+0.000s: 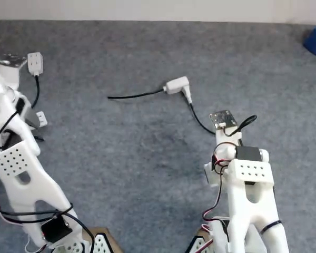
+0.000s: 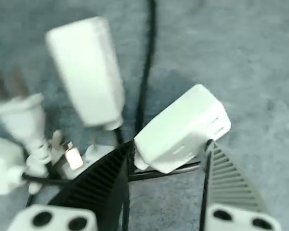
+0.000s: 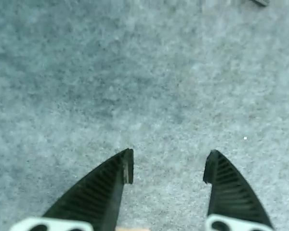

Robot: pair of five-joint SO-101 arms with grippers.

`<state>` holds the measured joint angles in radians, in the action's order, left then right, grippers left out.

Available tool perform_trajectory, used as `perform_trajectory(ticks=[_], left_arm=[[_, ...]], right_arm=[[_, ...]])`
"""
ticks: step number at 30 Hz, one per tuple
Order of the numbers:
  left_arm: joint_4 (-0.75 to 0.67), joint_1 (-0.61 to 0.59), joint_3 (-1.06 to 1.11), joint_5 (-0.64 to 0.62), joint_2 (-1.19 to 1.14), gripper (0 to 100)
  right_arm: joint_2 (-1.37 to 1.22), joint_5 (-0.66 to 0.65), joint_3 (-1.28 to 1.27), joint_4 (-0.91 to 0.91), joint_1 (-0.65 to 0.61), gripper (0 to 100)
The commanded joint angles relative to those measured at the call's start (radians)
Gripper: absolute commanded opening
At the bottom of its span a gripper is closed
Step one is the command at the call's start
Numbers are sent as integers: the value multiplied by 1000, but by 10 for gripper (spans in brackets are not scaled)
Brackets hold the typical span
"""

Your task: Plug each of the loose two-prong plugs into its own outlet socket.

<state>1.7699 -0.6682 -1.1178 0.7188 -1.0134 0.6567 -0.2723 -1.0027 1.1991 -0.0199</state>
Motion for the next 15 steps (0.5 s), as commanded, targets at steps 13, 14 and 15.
perform_trajectory(ticks=[13, 14, 15], left_arm=[[9, 68, 45, 391, 97, 231], [9, 67, 45, 414, 82, 231], [9, 62, 45, 430, 73, 231]], right_arm=[[19, -5, 5, -12, -5, 238], [19, -5, 5, -12, -5, 238], [19, -5, 5, -12, -5, 238]])
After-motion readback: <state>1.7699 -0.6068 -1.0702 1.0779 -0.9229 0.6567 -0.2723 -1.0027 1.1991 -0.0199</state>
